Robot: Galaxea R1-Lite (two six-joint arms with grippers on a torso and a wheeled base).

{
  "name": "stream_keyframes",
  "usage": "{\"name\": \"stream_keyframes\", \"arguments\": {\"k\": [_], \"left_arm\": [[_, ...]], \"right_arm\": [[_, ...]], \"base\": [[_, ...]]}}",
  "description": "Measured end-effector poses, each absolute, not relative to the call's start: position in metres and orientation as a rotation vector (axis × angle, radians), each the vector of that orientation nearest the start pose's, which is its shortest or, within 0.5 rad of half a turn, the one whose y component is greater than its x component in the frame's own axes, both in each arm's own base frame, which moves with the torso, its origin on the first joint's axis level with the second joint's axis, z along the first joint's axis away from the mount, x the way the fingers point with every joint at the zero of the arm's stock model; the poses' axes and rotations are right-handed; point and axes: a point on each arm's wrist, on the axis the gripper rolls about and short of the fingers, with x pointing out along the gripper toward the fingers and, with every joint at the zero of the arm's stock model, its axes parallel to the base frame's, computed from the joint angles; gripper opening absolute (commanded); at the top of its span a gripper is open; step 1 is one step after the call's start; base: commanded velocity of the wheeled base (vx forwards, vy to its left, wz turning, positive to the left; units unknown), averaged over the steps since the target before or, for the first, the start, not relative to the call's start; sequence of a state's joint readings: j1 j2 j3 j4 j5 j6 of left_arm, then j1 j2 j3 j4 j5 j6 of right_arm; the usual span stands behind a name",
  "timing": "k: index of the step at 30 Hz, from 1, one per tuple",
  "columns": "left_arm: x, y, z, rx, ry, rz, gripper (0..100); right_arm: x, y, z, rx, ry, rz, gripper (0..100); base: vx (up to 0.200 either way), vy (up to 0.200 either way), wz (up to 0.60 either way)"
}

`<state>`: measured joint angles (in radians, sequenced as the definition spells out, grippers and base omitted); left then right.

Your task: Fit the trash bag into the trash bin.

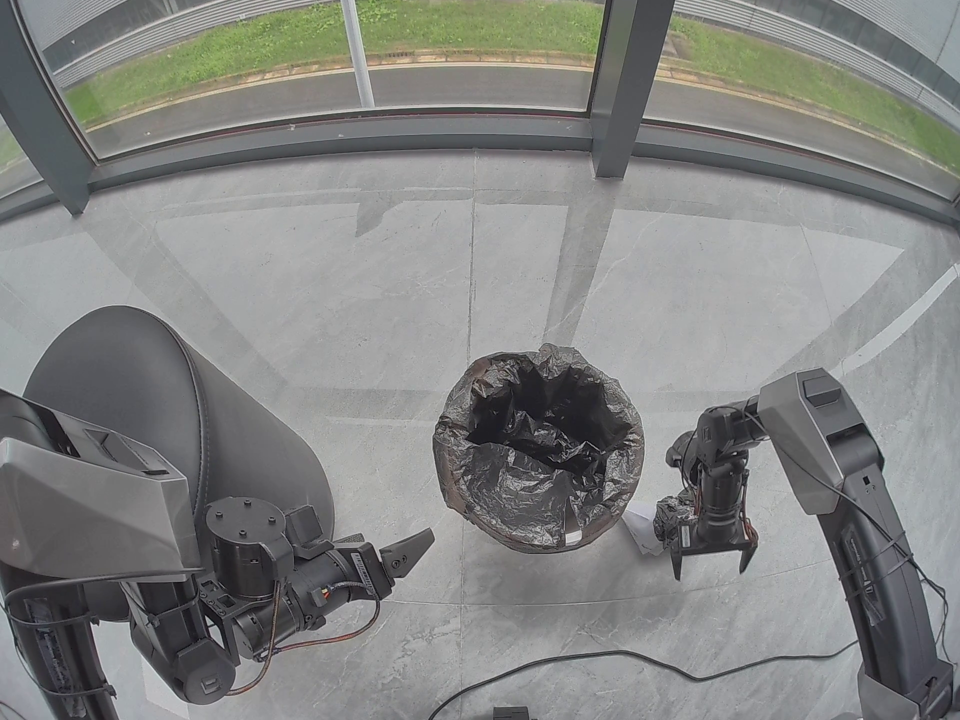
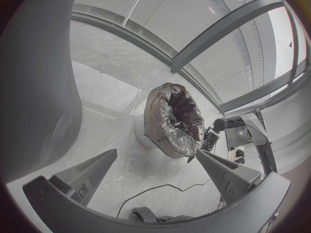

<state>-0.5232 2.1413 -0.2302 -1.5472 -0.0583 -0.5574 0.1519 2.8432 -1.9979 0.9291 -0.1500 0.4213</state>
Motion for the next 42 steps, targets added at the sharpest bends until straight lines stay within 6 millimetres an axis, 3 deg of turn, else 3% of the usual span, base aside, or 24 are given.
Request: {"name": "stream_keyframes", "arguments": {"k": [7,13,17,22,25,29,36,42], "left_arm": [[0.234,-0.137,0.024,-0.449,0.515,-0.456,100],[0.234,-0.137,0.023,-0.448,0.519,-0.455,100],[0.234,-0.137,0.022,-0.447,0.522,-0.455,100],[0.234,-0.137,0.021,-0.447,0.524,-0.453,100],[0.234,-0.137,0.02,-0.447,0.527,-0.452,100],[0.235,-0.137,0.019,-0.448,0.531,-0.45,100],[0.235,-0.137,0.018,-0.453,0.536,-0.448,100],[0.235,-0.137,0.018,-0.452,0.536,-0.449,100]], "right_arm": [[0.411,0.06,-0.141,-0.015,1.916,-0.414,100],[0.394,0.055,-0.164,-0.057,2.062,-0.417,100],[0.397,0.049,-0.18,-0.06,2.031,-0.338,100],[0.418,0.045,-0.188,-0.003,1.853,-0.188,100],[0.43,0.044,-0.175,0.048,1.778,-0.098,100],[0.439,0.045,-0.143,0.09,1.734,-0.045,100],[0.436,0.053,-0.079,0.147,1.773,-0.015,100],[0.448,0.057,-0.059,0.156,1.642,0.004,100]], "base": [[0.0,0.0,0.0],[0.0,0.0,0.0],[0.0,0.0,0.0],[0.0,0.0,0.0],[0.0,0.0,0.0],[0.0,0.0,0.0],[0.0,0.0,0.0],[0.0,0.0,0.0]]}}
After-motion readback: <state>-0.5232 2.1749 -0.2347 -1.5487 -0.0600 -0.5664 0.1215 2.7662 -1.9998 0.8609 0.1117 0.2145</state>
